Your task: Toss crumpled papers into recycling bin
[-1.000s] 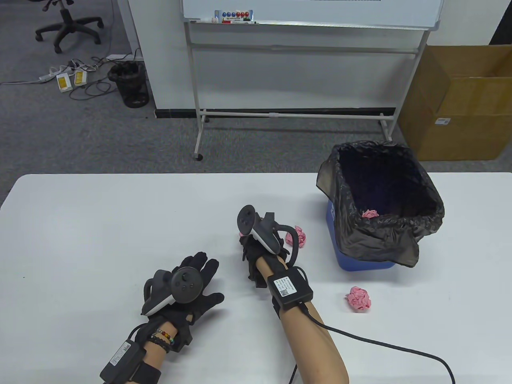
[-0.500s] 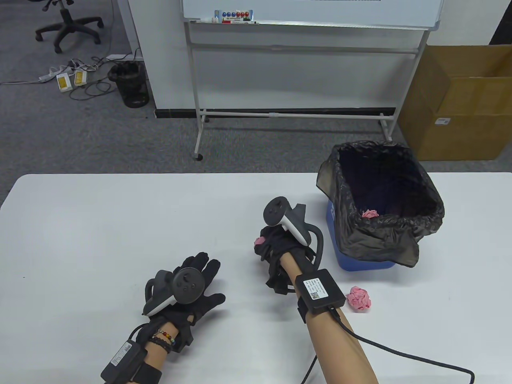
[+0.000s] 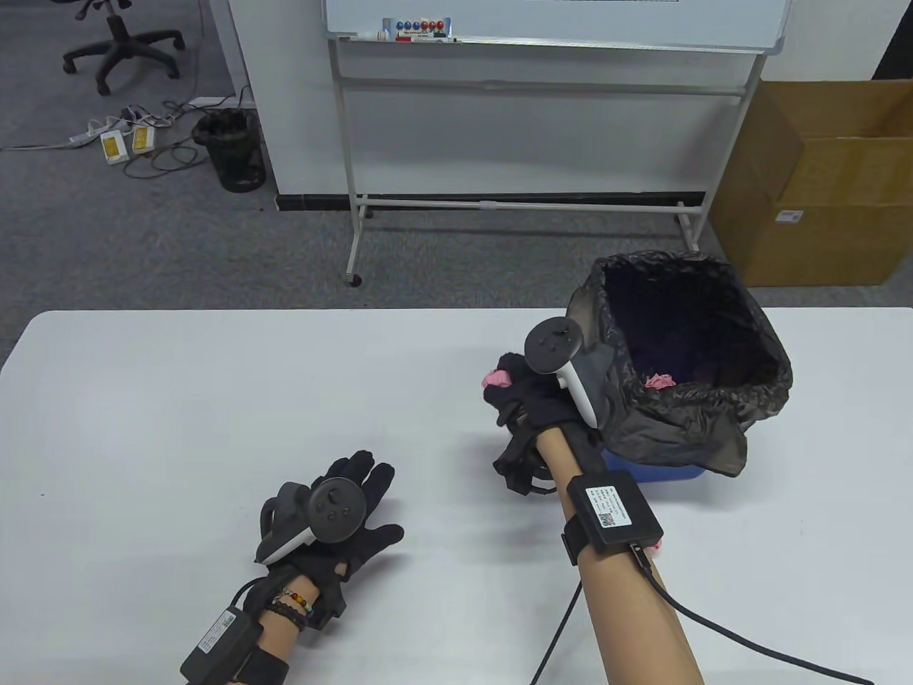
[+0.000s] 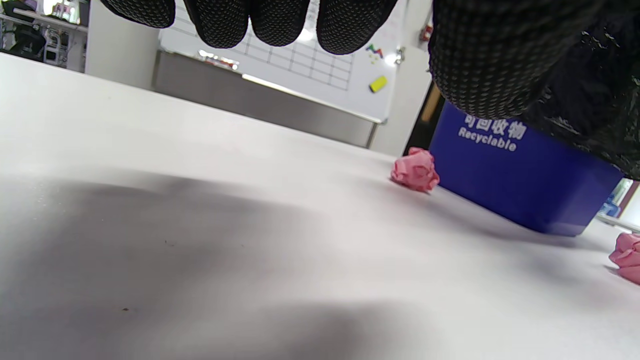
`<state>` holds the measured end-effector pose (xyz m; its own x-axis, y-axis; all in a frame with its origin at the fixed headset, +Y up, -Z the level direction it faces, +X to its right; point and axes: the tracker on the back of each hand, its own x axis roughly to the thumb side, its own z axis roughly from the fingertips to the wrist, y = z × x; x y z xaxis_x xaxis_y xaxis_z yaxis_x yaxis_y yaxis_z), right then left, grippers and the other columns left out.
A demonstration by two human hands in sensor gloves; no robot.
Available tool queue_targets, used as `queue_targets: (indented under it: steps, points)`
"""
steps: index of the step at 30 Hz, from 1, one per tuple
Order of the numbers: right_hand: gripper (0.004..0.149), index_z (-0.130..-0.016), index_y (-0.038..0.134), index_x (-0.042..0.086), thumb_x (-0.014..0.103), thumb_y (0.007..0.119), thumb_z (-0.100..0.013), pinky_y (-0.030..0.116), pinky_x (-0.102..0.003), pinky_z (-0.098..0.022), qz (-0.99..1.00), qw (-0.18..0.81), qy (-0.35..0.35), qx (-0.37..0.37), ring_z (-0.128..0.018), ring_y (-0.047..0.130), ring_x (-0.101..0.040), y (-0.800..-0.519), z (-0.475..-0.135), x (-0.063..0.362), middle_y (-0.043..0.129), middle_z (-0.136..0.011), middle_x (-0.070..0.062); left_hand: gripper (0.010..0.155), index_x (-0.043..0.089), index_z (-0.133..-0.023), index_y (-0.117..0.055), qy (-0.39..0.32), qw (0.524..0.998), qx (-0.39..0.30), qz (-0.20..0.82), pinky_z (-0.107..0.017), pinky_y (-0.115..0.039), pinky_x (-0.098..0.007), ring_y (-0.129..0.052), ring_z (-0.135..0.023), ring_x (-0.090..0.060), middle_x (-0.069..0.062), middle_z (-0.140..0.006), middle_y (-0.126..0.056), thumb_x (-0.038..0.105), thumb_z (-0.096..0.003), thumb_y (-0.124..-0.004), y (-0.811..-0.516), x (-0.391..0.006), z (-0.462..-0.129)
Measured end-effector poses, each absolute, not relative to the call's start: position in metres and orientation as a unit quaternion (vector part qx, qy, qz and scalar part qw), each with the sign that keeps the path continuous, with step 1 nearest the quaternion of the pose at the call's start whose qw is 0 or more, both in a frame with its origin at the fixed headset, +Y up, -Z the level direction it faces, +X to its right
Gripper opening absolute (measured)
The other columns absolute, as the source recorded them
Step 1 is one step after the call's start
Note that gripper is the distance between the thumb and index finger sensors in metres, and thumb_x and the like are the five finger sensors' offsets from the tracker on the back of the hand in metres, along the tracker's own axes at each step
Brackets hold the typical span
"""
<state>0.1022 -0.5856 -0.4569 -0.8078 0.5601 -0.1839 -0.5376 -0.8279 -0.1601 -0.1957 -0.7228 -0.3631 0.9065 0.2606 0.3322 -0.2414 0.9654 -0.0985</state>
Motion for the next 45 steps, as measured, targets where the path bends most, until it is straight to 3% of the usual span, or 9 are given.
queue_targets:
  steps: [4,6,14,16,19,23,35,45]
  points:
    - [0.066,-0.093,0.080,0.026,0.042,0.095,-0.031,0.094,-0.029,-0.045,0.940,0.236,-0.204,-0.138,-0.070,0.106,-0.027,-0.544,-0.441,0.124,0.091,-0.092,-0.008,0.086,0.021,-0.112,-0.049,-0.173,0.974,-0.027,0.141,-0.074,-0.048,-0.067,-0.046,-0.111,-0.048,-0.018,-0.123,-0.039,0.058,-0.0425,-0.081,-0.724,-0.197,-0.364]
    - [0.066,-0.093,0.079,0.027,0.043,0.094,-0.030,0.094,-0.029,-0.046,0.935,0.198,-0.247,-0.157,-0.071,0.105,-0.026,-0.532,-0.435,0.133,0.091,-0.092,-0.006,0.086,0.020,-0.112,-0.049,-0.174,0.975,-0.034,0.137,-0.074,-0.049,-0.067,-0.046,-0.110,-0.048,-0.018,-0.123,-0.039,0.058,-0.0426,-0.081,-0.727,-0.196,-0.365]
    - [0.066,-0.093,0.077,0.029,0.043,0.094,-0.031,0.091,-0.034,-0.049,0.906,0.106,-0.335,-0.234,-0.075,0.103,-0.027,-0.511,-0.424,0.173,0.090,-0.093,-0.004,0.086,0.020,-0.112,-0.048,-0.175,0.974,-0.032,0.138,-0.074,-0.048,-0.067,-0.046,-0.110,-0.048,-0.018,-0.123,-0.039,0.058,-0.0425,-0.081,-0.727,-0.196,-0.365]
    - [0.070,-0.097,0.071,0.030,0.044,0.092,-0.032,0.088,-0.038,-0.054,0.905,0.083,-0.317,-0.271,-0.083,0.098,-0.031,-0.514,-0.428,0.182,0.085,-0.098,-0.005,0.086,0.020,-0.112,-0.049,-0.175,0.974,-0.030,0.139,-0.074,-0.048,-0.067,-0.046,-0.111,-0.048,-0.018,-0.123,-0.039,0.058,-0.0425,-0.081,-0.726,-0.196,-0.365]
    - [0.089,-0.108,0.047,0.035,0.058,0.086,-0.031,0.070,-0.050,-0.070,0.923,0.063,-0.241,-0.292,-0.105,0.068,-0.043,-0.522,-0.432,0.189,0.054,-0.117,-0.003,0.086,0.021,-0.112,-0.048,-0.175,0.974,-0.029,0.139,-0.074,-0.048,-0.067,-0.046,-0.111,-0.048,-0.018,-0.123,-0.038,0.058,-0.0425,-0.081,-0.727,-0.196,-0.365]
    - [0.090,-0.108,0.048,0.034,0.060,0.086,-0.030,0.062,-0.052,-0.074,0.930,0.070,-0.254,-0.256,-0.109,0.059,-0.041,-0.527,-0.431,0.176,0.050,-0.118,-0.003,0.086,0.021,-0.112,-0.048,-0.175,0.974,-0.028,0.138,-0.074,-0.047,-0.068,-0.046,-0.111,-0.048,-0.018,-0.123,-0.038,0.058,-0.0426,-0.081,-0.726,-0.196,-0.365]
    - [0.087,-0.107,0.051,0.034,0.060,0.085,-0.032,0.064,-0.049,-0.074,0.968,0.053,-0.210,-0.123,-0.109,0.061,-0.034,-0.543,-0.442,0.090,0.056,-0.116,-0.002,0.086,0.021,-0.112,-0.048,-0.176,0.974,-0.027,0.137,-0.074,-0.047,-0.069,-0.045,-0.111,-0.049,-0.017,-0.123,-0.038,0.058,-0.0425,-0.081,-0.726,-0.196,-0.365]
    - [0.086,-0.107,0.052,0.033,0.059,0.085,-0.032,0.069,-0.046,-0.071,0.987,0.054,-0.127,-0.084,-0.105,0.070,-0.032,-0.604,-0.468,0.044,0.061,-0.114,-0.002,0.086,0.022,-0.112,-0.048,-0.175,0.975,-0.024,0.135,-0.074,-0.046,-0.069,-0.044,-0.111,-0.049,-0.017,-0.123,-0.038,0.058,-0.0425,-0.081,-0.725,-0.196,-0.365]
